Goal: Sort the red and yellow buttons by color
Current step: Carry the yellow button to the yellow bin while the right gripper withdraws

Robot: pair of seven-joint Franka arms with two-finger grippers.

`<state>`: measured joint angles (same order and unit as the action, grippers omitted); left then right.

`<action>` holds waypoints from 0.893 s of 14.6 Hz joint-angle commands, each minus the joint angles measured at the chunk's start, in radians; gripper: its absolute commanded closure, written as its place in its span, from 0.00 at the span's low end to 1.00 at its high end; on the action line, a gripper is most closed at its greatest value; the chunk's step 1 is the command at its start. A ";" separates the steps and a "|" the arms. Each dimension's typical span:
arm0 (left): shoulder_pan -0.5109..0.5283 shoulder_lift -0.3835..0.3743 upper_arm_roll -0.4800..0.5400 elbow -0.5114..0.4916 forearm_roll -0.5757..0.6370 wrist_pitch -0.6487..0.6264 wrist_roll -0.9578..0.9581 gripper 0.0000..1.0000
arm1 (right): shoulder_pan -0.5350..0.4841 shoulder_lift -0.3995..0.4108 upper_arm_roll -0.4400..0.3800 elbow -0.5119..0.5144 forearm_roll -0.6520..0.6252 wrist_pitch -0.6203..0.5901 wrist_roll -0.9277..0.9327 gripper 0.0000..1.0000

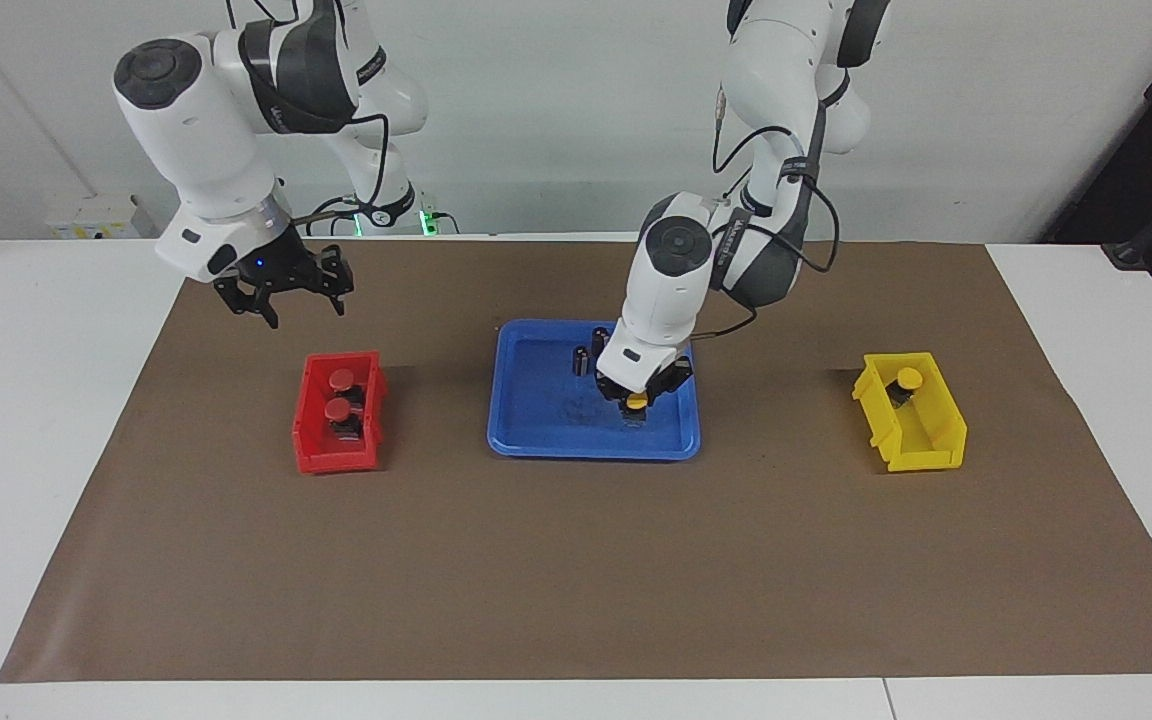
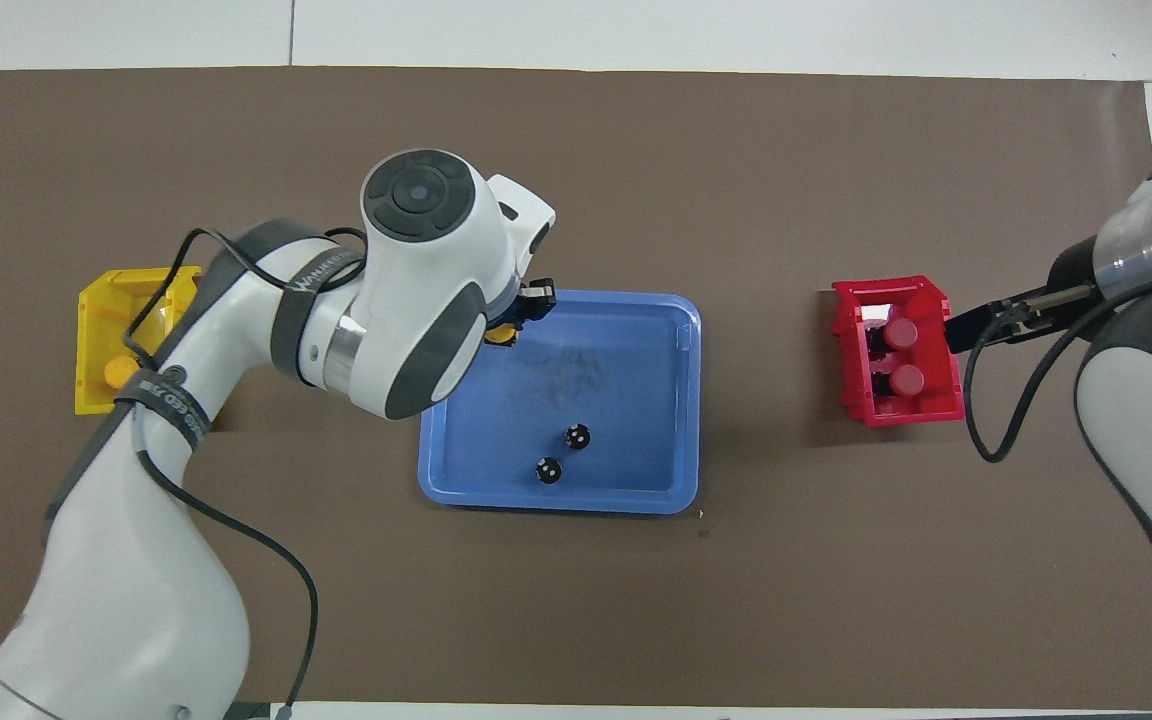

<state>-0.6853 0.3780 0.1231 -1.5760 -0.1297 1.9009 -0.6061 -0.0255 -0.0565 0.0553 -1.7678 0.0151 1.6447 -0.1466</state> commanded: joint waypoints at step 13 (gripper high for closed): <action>0.413 -0.110 0.030 0.108 0.039 -0.363 0.414 0.99 | -0.059 0.050 -0.108 0.139 -0.009 -0.092 0.127 0.00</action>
<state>-0.3479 0.2597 0.1547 -1.4911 -0.1148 1.5477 -0.2530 -0.0941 -0.0271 -0.0459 -1.6721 0.0132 1.5692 -0.0427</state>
